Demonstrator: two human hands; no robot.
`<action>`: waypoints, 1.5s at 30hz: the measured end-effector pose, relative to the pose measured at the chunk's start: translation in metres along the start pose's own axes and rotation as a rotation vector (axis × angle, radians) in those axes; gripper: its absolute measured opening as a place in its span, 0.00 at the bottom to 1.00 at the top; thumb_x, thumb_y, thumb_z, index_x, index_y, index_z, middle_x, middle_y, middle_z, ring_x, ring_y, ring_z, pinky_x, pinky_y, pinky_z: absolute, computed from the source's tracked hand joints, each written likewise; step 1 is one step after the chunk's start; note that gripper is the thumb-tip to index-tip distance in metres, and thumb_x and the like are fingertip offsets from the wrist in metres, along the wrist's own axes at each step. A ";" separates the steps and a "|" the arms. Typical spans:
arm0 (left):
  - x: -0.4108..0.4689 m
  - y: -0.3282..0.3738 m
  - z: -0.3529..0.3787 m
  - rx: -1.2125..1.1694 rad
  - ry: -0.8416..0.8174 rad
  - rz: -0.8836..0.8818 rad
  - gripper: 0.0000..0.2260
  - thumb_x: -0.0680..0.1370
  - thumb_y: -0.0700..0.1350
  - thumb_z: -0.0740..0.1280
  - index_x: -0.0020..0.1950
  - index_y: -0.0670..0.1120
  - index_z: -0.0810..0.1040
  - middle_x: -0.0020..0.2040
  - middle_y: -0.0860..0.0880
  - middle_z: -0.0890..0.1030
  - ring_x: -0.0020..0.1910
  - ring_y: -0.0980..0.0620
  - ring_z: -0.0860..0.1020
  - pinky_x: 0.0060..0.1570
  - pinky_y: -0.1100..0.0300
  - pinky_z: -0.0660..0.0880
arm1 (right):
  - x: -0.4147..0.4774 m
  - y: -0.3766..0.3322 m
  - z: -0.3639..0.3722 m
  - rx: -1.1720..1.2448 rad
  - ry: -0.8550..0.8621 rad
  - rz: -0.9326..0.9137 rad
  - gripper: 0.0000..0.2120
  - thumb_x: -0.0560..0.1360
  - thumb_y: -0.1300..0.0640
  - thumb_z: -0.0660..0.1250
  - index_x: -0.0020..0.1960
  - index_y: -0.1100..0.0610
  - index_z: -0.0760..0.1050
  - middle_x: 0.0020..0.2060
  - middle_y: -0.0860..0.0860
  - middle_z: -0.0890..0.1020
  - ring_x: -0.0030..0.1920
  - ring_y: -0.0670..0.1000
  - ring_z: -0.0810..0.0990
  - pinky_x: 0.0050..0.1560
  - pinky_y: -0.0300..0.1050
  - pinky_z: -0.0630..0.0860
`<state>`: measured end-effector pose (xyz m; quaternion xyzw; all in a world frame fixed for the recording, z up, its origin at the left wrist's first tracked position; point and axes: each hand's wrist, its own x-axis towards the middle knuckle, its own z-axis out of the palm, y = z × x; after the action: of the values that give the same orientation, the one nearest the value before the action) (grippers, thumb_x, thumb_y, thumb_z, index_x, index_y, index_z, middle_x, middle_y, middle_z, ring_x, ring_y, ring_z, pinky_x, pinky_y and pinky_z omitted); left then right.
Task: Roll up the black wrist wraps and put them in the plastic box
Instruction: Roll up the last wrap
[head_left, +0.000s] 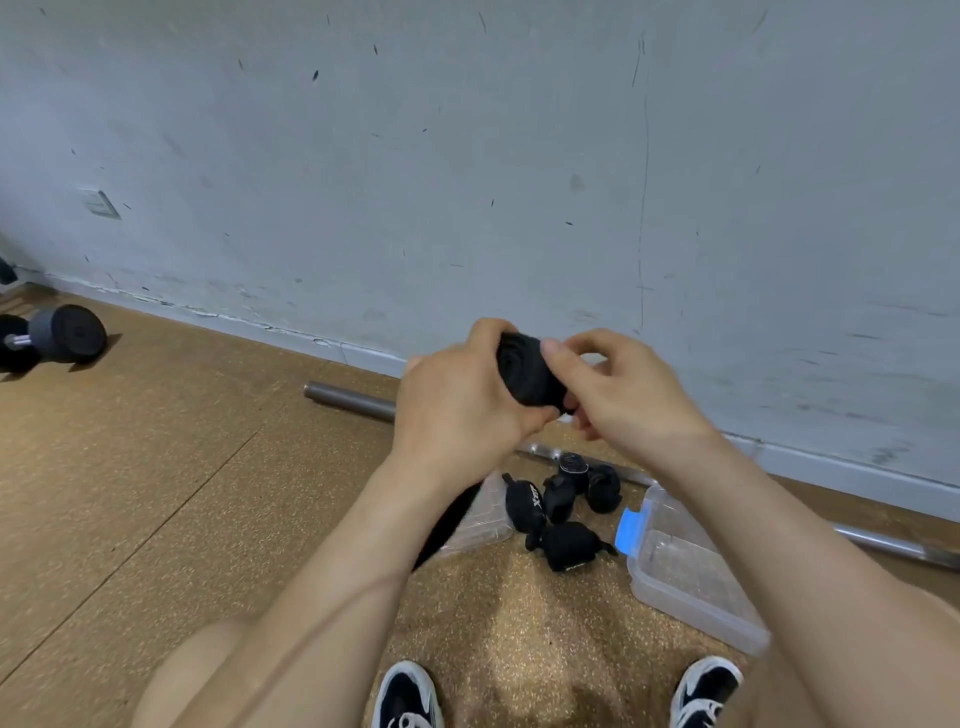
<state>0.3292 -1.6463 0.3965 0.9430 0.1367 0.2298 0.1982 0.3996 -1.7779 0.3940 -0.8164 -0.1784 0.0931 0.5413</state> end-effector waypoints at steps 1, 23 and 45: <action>-0.001 0.001 0.005 0.056 0.040 0.077 0.29 0.67 0.57 0.78 0.63 0.50 0.72 0.48 0.49 0.82 0.49 0.45 0.80 0.49 0.53 0.72 | -0.001 0.000 0.001 0.082 -0.054 0.079 0.18 0.78 0.40 0.63 0.53 0.54 0.78 0.35 0.53 0.81 0.33 0.50 0.81 0.42 0.50 0.82; -0.007 0.002 -0.006 -0.860 -0.392 0.017 0.27 0.68 0.37 0.67 0.67 0.49 0.76 0.45 0.52 0.78 0.46 0.56 0.75 0.58 0.60 0.74 | 0.000 -0.002 -0.012 0.699 -0.253 0.205 0.12 0.78 0.50 0.66 0.58 0.54 0.78 0.48 0.55 0.83 0.48 0.55 0.84 0.54 0.59 0.81; 0.000 -0.026 -0.003 -0.280 -0.463 0.047 0.09 0.77 0.46 0.72 0.57 0.49 0.82 0.53 0.54 0.84 0.54 0.59 0.79 0.53 0.69 0.73 | 0.016 0.008 -0.022 0.731 -0.080 0.056 0.23 0.67 0.72 0.72 0.60 0.58 0.78 0.50 0.55 0.83 0.51 0.55 0.83 0.50 0.52 0.82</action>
<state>0.3234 -1.6221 0.3871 0.9367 0.0326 0.0292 0.3475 0.4238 -1.7934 0.3960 -0.5693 -0.1322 0.1974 0.7871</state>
